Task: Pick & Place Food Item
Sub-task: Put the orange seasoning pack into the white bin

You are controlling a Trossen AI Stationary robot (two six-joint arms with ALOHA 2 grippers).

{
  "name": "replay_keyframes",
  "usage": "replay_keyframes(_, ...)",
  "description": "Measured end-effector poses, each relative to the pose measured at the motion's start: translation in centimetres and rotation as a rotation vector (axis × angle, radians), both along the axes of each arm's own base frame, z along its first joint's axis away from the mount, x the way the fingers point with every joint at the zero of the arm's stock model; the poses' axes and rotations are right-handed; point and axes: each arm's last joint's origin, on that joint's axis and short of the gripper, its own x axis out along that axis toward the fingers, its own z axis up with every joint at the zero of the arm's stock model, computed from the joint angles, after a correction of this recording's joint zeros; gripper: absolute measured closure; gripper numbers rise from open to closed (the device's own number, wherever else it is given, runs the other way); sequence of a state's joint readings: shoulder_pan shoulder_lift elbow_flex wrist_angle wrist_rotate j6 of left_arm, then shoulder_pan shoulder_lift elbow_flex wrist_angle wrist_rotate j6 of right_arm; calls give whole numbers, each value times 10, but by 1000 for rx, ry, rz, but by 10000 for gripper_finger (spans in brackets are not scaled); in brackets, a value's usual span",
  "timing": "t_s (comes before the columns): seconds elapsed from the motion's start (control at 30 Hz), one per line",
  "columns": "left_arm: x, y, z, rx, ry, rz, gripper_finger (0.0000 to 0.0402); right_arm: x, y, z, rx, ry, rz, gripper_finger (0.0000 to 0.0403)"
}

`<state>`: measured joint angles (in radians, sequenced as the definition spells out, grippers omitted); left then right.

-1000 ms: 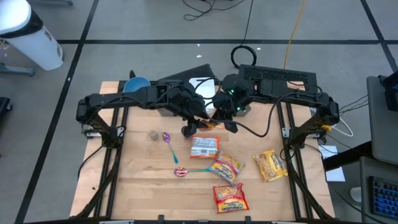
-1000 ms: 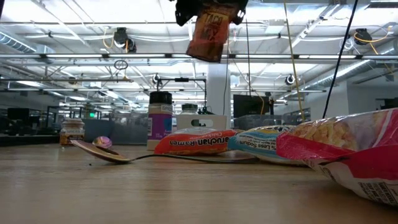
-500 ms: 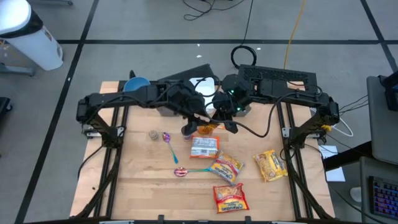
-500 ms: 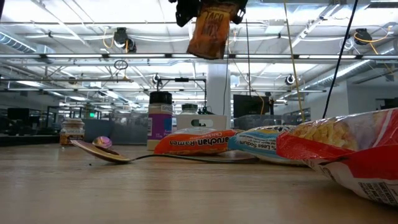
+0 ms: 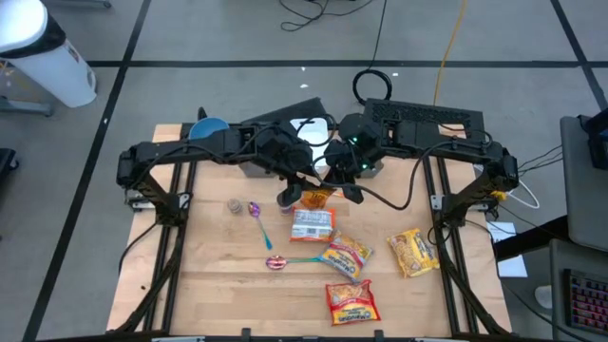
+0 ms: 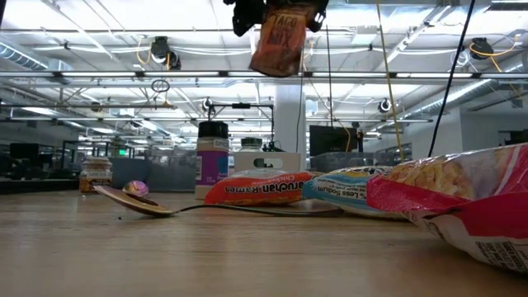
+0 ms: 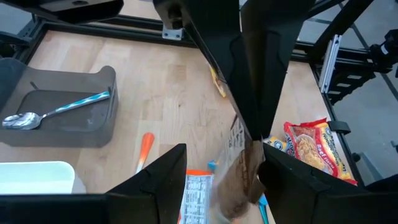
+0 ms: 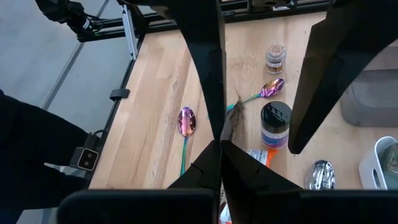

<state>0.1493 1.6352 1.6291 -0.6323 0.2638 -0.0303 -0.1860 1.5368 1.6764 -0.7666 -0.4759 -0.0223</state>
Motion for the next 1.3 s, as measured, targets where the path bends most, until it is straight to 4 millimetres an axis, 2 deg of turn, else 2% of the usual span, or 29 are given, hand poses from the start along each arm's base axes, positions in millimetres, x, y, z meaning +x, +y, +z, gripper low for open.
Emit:
replay_keyframes(0.73,0,-1,0,-20,-2,-27,390,0,0,0,-6,-2,4,403)
replay_keyframes(1.3,0,-1,0,-50,1,-25,398,0,0,1,-7,-9,4,394)
